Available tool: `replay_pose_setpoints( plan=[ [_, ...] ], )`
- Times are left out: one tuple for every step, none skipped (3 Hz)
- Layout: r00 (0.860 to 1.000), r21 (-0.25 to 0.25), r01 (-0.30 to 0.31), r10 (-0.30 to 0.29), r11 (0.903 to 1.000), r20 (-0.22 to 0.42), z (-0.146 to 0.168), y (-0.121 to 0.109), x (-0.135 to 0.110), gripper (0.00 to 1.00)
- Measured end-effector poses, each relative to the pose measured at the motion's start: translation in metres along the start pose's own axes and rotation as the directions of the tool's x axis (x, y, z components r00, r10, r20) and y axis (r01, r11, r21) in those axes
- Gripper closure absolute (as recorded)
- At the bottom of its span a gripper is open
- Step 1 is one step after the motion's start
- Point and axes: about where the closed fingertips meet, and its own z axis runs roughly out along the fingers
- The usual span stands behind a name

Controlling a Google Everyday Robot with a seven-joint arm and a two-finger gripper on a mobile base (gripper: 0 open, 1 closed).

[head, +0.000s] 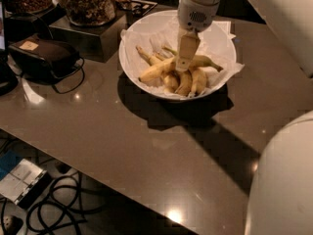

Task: Pick banana from white bowl

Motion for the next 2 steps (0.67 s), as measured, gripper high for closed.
replay_pose_setpoints(
  plan=[
    [1.000,-0.019,0.003,-0.003,0.9998,-0.009,0.011,-0.002,-0.001,0.43],
    [1.000,-0.040,0.006,-0.006,0.9992,-0.016,0.023,-0.004,-0.001,0.43]
  ],
)
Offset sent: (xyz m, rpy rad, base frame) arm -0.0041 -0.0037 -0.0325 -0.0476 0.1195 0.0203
